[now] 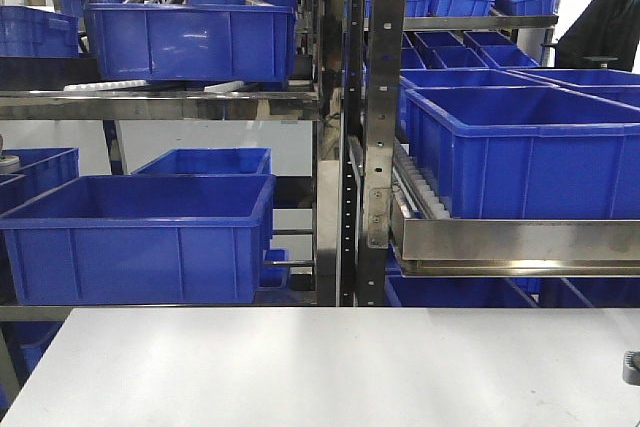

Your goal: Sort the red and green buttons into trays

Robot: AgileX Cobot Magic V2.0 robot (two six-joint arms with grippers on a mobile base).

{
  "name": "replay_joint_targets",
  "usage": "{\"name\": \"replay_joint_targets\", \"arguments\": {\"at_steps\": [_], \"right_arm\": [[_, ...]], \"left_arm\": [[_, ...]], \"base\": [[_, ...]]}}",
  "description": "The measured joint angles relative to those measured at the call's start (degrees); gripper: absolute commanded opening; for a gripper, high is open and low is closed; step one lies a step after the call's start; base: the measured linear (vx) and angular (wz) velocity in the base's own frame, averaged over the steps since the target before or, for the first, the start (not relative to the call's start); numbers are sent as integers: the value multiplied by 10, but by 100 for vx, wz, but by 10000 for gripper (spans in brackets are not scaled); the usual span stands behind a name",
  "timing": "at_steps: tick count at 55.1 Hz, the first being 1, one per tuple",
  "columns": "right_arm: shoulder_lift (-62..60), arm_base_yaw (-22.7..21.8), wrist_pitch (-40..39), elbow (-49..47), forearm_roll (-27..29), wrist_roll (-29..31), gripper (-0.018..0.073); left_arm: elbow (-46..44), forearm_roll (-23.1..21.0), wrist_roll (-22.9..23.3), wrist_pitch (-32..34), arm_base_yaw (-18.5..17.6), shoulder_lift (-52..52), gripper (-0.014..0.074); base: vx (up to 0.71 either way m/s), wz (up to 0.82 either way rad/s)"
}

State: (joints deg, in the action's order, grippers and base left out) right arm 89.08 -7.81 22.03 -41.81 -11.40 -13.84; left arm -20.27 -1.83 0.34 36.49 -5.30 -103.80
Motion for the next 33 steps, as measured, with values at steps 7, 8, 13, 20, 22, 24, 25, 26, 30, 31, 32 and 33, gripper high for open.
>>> {"name": "replay_joint_targets", "arguments": {"at_steps": [7,8,13,20,22,24,25,26,30,31,32,33], "right_arm": [[10,0,-11,-1,16,43,578],[11,0,-11,-1,17,47,578],[23,0,-11,-2,20,59,578],[46,0,-15,-2,20,65,578],[54,0,-19,-2,20,66,577],[61,0,-23,-2,20,66,576],[64,0,-26,-2,20,66,576],[69,0,-29,-2,21,66,574],[80,0,-33,-2,22,67,566],[81,0,-33,-3,22,67,564],[83,0,-34,-3,22,67,560],[85,0,-34,-3,22,67,557]], "left_arm": [[0,0,0,1,0,0,-7],[0,-1,0,2,0,0,-7],[0,-1,0,2,0,0,-7],[0,-1,0,2,0,0,-7],[0,-1,0,2,0,0,-7],[0,-1,0,2,0,0,-7],[0,-1,0,2,0,0,-7],[0,-1,0,2,0,0,-7],[0,-1,0,2,0,0,-7],[0,-1,0,2,0,0,-7],[0,-1,0,2,0,0,-7],[0,-1,0,2,0,0,-7]], "base": [[0,0],[0,0],[0,0],[0,0],[0,0],[0,0],[0,0],[0,0],[0,0],[0,0],[0,0],[0,0]]}}
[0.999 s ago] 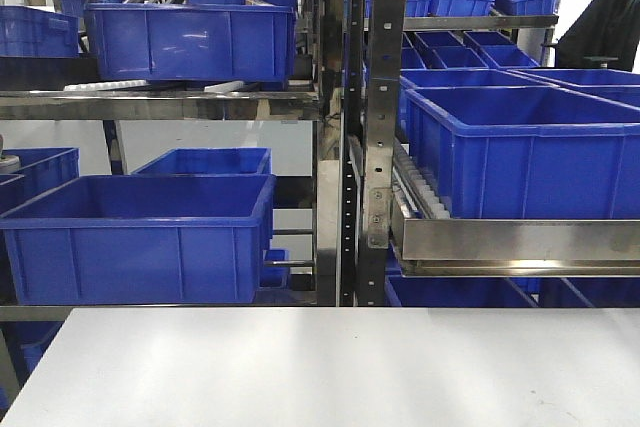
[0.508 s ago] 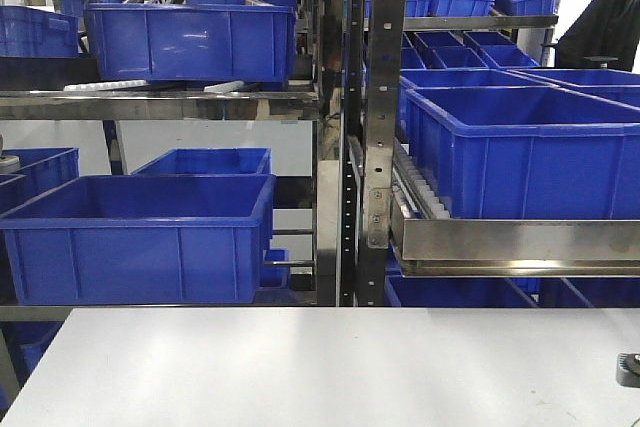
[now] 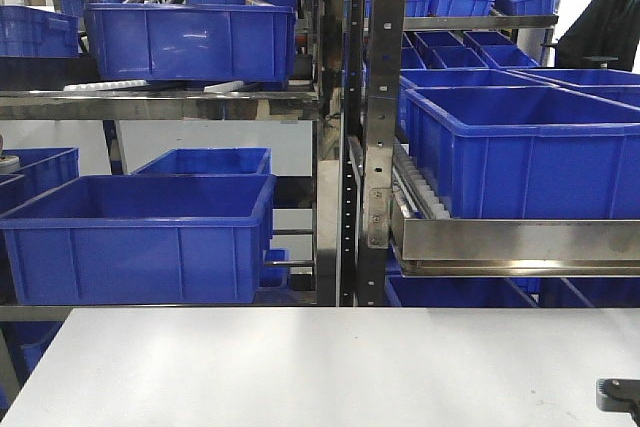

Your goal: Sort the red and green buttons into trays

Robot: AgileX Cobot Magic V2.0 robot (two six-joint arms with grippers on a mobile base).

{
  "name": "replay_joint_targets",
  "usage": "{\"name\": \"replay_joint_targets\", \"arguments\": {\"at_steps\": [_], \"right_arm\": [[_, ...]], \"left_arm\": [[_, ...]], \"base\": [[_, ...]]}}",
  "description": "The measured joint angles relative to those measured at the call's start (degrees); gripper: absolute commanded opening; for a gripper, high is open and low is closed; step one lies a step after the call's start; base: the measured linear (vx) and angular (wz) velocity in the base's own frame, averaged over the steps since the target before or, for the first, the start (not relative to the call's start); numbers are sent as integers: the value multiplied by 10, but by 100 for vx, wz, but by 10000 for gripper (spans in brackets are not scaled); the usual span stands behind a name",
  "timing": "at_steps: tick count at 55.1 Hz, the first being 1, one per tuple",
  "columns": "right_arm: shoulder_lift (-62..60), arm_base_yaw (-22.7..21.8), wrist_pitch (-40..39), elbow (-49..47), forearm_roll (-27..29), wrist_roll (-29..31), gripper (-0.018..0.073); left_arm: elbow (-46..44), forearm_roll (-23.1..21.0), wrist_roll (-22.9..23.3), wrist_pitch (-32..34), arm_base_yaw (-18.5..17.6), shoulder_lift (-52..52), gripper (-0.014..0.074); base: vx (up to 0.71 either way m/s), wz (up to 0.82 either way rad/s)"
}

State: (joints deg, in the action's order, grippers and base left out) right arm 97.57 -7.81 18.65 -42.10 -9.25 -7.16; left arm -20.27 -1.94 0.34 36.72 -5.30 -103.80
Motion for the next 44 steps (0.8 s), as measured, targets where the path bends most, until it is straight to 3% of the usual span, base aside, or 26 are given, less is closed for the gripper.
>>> {"name": "replay_joint_targets", "arguments": {"at_steps": [18,27,40,44], "right_arm": [[20,0,-10,-1,0,0,440],[22,0,-17,-1,0,0,295],[23,0,-22,-1,20,0,-8],[23,0,-22,-1,35,0,-15]], "left_arm": [[0,0,0,0,0,0,-7],[0,0,0,0,0,0,-7],[0,2,0,-4,0,36,-7],[0,2,0,-4,0,59,-7]], "base": [[0,0],[0,0],[0,0],[0,0]]}}
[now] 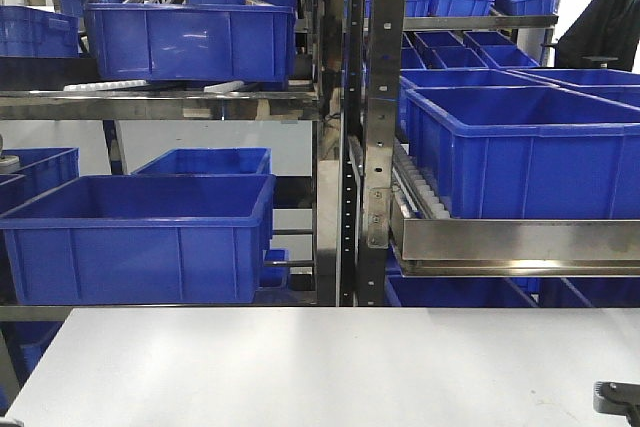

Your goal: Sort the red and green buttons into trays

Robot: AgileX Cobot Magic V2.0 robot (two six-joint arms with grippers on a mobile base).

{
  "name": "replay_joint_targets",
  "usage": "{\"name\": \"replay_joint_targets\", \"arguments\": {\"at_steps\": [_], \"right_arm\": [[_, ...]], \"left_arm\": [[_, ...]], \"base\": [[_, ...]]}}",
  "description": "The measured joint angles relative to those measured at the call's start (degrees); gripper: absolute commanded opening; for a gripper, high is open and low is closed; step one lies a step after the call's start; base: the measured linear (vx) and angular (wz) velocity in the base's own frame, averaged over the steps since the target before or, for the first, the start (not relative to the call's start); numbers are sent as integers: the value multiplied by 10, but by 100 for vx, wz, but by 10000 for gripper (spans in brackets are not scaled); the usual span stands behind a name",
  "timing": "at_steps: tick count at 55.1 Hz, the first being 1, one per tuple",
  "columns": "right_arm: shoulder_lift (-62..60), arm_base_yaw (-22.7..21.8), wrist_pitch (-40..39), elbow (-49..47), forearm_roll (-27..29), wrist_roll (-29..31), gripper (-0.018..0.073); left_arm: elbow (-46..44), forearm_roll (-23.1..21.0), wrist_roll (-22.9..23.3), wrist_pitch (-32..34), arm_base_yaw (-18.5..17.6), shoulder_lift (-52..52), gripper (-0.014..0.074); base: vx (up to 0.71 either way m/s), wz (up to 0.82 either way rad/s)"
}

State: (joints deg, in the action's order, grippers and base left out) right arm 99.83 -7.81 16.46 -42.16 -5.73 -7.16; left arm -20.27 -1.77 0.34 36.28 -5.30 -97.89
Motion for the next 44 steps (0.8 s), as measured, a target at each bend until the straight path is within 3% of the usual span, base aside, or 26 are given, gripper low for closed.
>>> {"name": "replay_joint_targets", "arguments": {"at_steps": [14,27,34,44], "right_arm": [[-39,0,13,0,66,14,-13],[-159,10,16,0,144,105,-10],[-244,58,16,0,177,158,-10],[-356,134,-1,1,207,171,-10]], "left_arm": [[0,9,0,-29,0,96,-7],[-3,48,10,-92,0,210,-7],[-24,50,22,-153,-3,273,-7],[-74,77,26,-230,-34,361,-7]], "base": [[0,0],[0,0],[0,0],[0,0]]}}
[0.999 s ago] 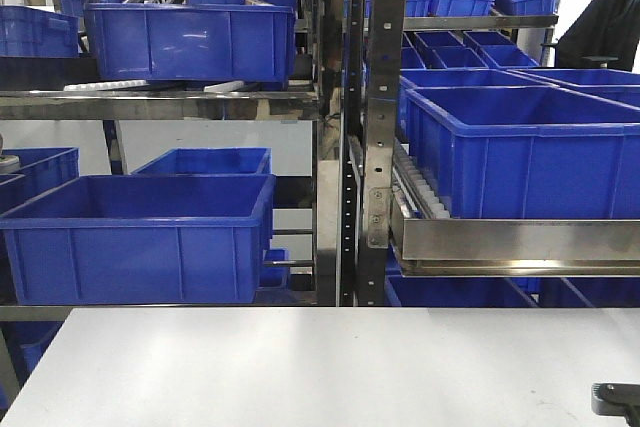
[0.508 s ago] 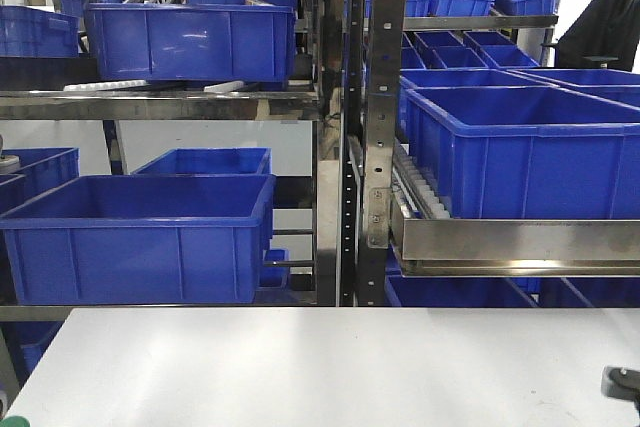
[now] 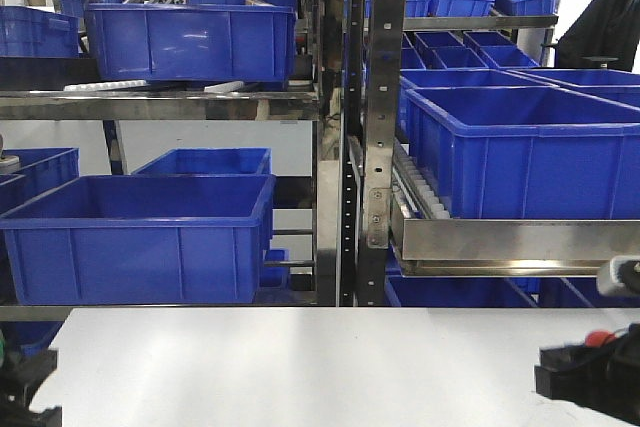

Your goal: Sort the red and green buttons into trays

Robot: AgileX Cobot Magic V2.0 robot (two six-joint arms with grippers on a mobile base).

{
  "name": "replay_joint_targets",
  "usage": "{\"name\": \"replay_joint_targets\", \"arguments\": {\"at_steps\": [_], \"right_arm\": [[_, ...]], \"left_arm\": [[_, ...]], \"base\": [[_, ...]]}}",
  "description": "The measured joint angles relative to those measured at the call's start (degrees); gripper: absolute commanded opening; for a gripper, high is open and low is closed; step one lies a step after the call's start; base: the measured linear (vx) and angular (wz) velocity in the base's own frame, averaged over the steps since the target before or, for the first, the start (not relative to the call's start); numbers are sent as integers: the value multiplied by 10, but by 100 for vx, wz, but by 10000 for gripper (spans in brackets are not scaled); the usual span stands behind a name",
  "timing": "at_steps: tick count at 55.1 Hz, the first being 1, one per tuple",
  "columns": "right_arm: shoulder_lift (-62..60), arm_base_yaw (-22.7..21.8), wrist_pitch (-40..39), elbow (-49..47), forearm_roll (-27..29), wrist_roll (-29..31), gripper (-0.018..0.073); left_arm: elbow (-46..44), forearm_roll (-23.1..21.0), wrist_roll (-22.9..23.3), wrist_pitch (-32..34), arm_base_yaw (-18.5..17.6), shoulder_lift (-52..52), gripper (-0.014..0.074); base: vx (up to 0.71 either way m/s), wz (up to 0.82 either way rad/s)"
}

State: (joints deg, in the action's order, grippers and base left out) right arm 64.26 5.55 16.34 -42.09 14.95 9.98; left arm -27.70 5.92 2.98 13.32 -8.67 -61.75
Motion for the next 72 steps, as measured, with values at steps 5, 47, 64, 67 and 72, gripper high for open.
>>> {"name": "replay_joint_targets", "arguments": {"at_steps": [5,47,64,67,72], "right_arm": [[-50,33,-4,0,4,1,-10],[-253,63,-4,71,-51,3,-9],[-253,63,-4,71,-50,3,-9],[-253,63,-4,71,-50,3,-9],[-253,63,-4,71,-50,3,-9]], "left_arm": [[-25,9,0,-38,-18,42,-7],[-21,12,44,-211,-32,306,-6],[-21,12,45,-221,-32,306,-6],[-21,12,45,-221,-32,306,-6],[-21,12,45,-221,-32,306,-6]], "base": [[0,0],[0,0],[0,0],[0,0],[0,0]]}}
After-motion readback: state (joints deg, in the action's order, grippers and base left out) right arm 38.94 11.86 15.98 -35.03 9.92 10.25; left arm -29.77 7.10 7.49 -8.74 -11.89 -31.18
